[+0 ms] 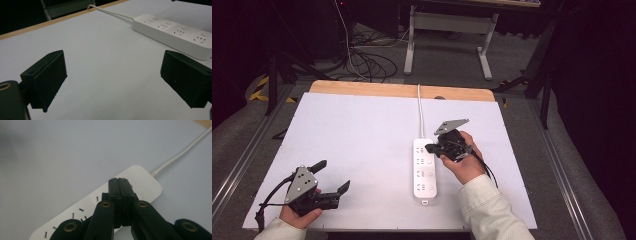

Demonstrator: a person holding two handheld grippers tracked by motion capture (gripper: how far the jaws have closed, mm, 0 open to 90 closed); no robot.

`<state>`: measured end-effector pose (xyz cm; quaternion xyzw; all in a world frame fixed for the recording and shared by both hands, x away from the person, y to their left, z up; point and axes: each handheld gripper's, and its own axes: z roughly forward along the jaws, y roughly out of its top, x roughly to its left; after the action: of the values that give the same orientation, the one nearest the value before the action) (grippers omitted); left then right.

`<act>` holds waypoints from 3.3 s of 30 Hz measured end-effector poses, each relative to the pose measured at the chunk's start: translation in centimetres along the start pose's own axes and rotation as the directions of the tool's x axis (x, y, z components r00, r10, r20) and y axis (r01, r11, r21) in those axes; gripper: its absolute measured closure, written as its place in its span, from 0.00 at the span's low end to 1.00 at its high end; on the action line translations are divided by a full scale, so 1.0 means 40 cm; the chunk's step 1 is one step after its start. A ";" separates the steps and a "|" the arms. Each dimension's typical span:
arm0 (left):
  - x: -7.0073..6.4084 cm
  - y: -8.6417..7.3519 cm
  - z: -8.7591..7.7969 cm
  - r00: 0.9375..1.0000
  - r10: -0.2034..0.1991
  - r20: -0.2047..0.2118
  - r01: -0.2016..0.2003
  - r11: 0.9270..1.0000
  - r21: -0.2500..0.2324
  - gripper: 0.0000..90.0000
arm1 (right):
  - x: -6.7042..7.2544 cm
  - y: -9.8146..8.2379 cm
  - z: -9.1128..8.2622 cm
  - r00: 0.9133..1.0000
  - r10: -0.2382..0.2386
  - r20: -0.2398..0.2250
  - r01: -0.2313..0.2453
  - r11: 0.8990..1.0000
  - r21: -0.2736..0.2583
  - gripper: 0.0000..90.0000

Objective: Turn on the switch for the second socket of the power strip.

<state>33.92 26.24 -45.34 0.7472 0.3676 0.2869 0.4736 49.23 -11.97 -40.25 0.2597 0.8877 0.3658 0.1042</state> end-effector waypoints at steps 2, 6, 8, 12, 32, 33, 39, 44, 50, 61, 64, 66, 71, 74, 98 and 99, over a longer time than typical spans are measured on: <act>0.000 0.000 0.000 1.000 0.000 0.000 0.000 1.000 0.000 0.08 | 0.001 0.001 0.006 1.000 -0.005 0.006 0.005 1.000 0.020 1.00; 0.000 0.000 0.000 1.000 0.000 -0.001 0.000 1.000 0.000 0.08 | 0.001 0.000 0.020 1.000 -0.004 0.010 0.004 0.998 0.059 1.00; 0.000 0.000 0.000 1.000 0.000 0.000 0.000 1.000 0.000 0.08 | 0.000 -0.001 0.023 1.000 -0.009 0.008 0.008 0.998 0.070 1.00; 0.000 0.000 0.000 1.000 0.000 0.002 0.000 1.000 0.001 0.08 | 0.002 -0.003 0.034 1.000 -0.011 0.007 0.010 0.995 0.104 1.00; 0.000 0.000 0.001 1.000 -0.001 0.001 0.001 1.000 0.002 0.08 | 0.003 -0.018 0.077 1.000 -0.013 0.009 0.011 0.974 0.225 1.00; 0.000 0.000 0.001 1.000 -0.001 0.001 0.001 1.000 0.002 0.08 | 0.004 -0.019 0.078 1.000 -0.014 0.008 0.012 0.974 0.228 1.00; 0.000 0.000 0.000 1.000 0.001 -0.002 -0.001 1.000 0.002 0.08 | 0.007 -0.021 0.086 1.000 -0.019 0.010 0.016 0.969 0.245 1.00; 0.001 0.000 0.000 1.000 0.002 -0.001 -0.002 1.000 0.003 0.08 | 0.005 -0.022 0.089 1.000 -0.019 0.015 0.014 0.968 0.251 1.00; 0.000 0.000 0.001 1.000 -0.001 0.002 0.001 1.000 0.002 0.08 | 0.008 -0.025 0.088 1.000 -0.021 0.023 0.015 0.970 0.244 1.00; -0.002 0.000 0.002 1.000 -0.006 0.000 0.006 1.000 0.003 0.08 | 0.004 -0.037 0.087 1.000 -0.005 0.014 0.002 0.975 0.221 1.00; -0.002 0.000 0.002 1.000 -0.007 0.000 0.007 1.000 0.002 0.08 | 0.002 -0.039 0.088 1.000 0.007 0.015 -0.010 0.976 0.219 1.00; -0.002 0.000 0.002 1.000 -0.007 -0.001 0.007 1.000 0.002 0.08 | 0.004 -0.039 0.089 1.000 0.004 0.018 -0.008 0.975 0.223 1.00; -0.002 -0.001 0.002 1.000 -0.007 -0.001 0.007 1.000 0.004 0.08 | 0.008 -0.035 0.091 1.000 -0.007 0.028 0.000 0.972 0.235 1.00; -0.002 -0.001 0.001 1.000 -0.008 -0.002 0.008 1.000 0.003 0.08 | 0.009 -0.035 0.092 1.000 -0.007 0.028 0.000 0.972 0.237 1.00; -0.002 0.000 0.002 1.000 -0.007 -0.001 0.007 1.000 0.004 0.08 | 0.002 -0.043 0.089 1.000 0.015 0.013 -0.018 0.975 0.223 1.00; -0.002 0.000 0.002 1.000 -0.007 -0.001 0.007 1.000 0.004 0.08 | 0.002 -0.043 0.089 1.000 0.015 0.013 -0.018 0.975 0.223 1.00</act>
<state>33.93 26.14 -45.39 0.7467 0.3709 0.2847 0.4731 49.85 -10.84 -43.97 0.2790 0.9203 0.2633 0.0763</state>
